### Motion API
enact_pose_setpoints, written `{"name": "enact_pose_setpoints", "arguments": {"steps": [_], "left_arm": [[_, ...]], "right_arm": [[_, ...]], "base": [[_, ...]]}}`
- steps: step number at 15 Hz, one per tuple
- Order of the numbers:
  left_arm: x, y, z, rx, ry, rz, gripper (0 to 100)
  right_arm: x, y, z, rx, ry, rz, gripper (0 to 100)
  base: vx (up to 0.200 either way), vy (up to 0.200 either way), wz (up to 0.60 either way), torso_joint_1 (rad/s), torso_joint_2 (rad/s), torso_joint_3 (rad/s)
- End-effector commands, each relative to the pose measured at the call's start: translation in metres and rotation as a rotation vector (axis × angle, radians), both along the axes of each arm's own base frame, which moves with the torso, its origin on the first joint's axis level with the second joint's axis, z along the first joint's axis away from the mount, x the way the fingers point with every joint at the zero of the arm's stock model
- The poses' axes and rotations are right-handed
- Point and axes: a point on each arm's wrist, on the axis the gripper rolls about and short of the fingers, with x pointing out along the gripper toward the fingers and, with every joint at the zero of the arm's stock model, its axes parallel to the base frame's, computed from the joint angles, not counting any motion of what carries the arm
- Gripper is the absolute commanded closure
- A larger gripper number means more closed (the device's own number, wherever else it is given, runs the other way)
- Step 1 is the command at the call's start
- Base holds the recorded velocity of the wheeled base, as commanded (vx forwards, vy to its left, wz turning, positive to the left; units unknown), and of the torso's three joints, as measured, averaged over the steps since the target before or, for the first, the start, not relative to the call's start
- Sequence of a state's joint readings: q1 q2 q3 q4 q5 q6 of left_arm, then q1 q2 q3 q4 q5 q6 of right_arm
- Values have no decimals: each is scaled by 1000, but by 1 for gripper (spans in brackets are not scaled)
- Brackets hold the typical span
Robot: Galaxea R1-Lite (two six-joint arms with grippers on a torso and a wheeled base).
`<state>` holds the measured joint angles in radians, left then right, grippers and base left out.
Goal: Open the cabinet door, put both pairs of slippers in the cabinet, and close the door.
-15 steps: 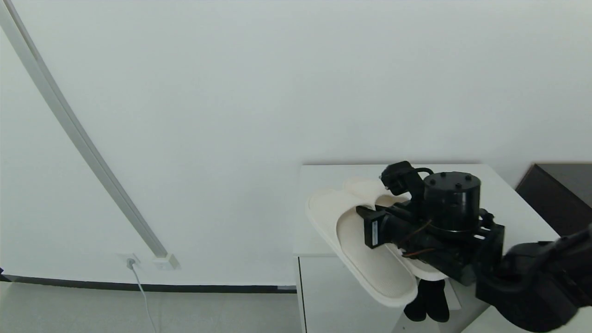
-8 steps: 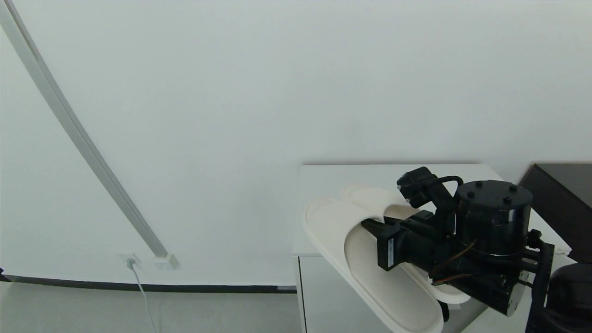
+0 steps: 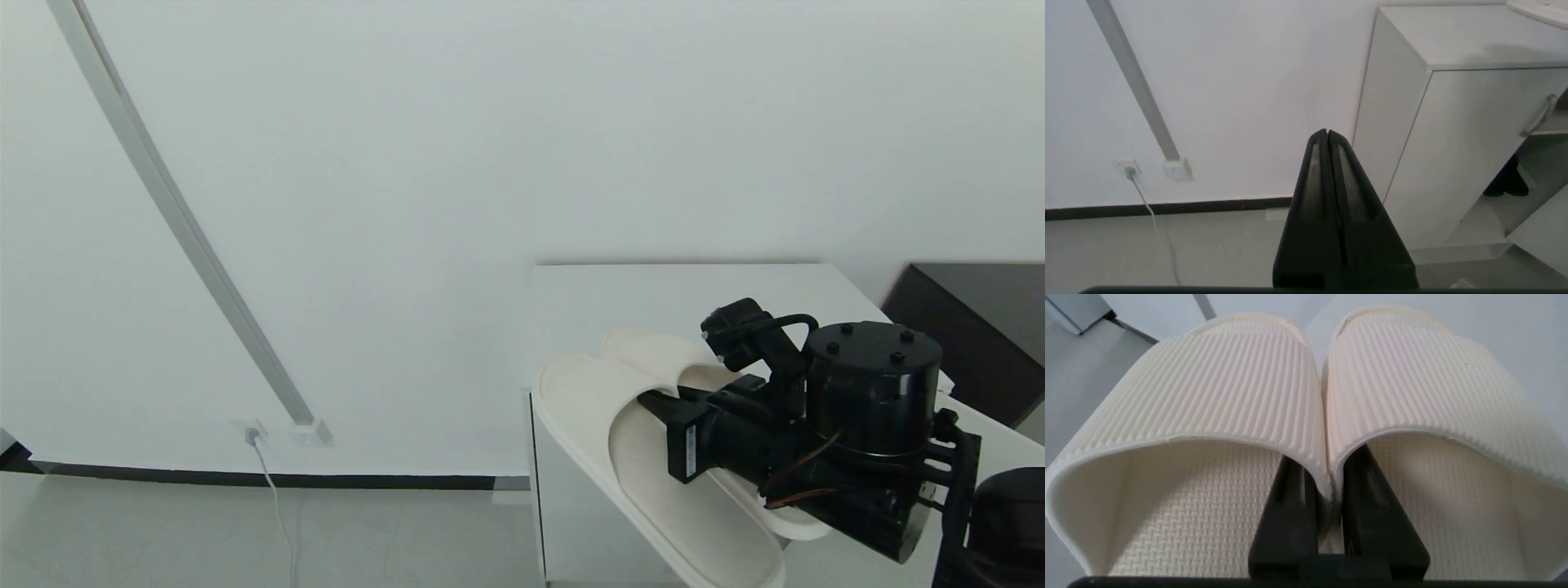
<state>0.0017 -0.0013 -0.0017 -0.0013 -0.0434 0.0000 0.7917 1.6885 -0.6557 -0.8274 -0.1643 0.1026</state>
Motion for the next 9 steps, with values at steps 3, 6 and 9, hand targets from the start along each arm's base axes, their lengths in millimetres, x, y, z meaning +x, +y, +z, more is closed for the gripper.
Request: {"name": "enact_pose_setpoints", "arguments": {"steps": [3, 6, 9], "left_arm": [[0, 0, 0, 0, 1, -1, 100], [0, 0, 0, 0, 1, -1, 100], [0, 0, 0, 0, 1, -1, 100]], "right_arm": [[-1, 1, -4, -15, 8, 5, 100], [-1, 0, -5, -17, 9, 4, 100], [-2, -1, -5, -18, 9, 1, 100]], "base": [[0, 0, 0, 0, 0, 0], [0, 0, 0, 0, 0, 0], [0, 0, 0, 0, 0, 0]]}}
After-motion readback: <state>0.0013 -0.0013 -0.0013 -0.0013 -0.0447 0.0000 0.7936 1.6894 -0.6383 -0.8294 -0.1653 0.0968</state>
